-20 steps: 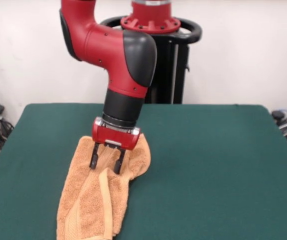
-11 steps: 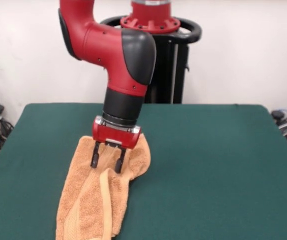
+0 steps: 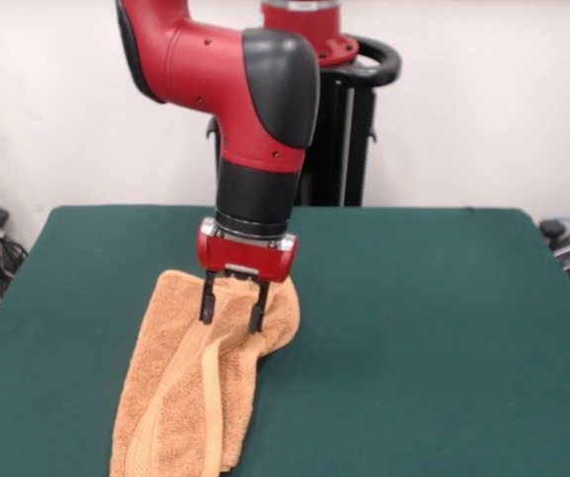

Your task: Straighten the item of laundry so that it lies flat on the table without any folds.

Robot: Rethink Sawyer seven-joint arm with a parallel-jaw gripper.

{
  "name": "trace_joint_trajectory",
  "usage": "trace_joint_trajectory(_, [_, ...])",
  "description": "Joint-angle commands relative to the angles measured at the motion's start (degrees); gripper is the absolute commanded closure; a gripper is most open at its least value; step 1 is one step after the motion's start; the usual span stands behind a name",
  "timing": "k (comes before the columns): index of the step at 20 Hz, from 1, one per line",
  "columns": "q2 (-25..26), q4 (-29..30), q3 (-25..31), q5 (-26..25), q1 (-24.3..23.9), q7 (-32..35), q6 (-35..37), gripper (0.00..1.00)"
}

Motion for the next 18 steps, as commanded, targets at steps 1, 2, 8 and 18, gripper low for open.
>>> trace_joint_trajectory(1, [2.2, -2.0, 8.5, 4.2, -0.5, 15.3, 1.8, 0.00])
trace_joint_trajectory(2, [3.1, -2.7, 8.5, 4.4, -0.3, 15.2, 1.1, 0.00])
trace_joint_trajectory(8, [6.7, -5.7, 4.4, 6.6, 2.5, 15.2, -2.6, 0.00])
trace_joint_trajectory(18, [13.1, -9.7, -1.4, 12.9, 7.8, 15.1, -8.2, 0.00])
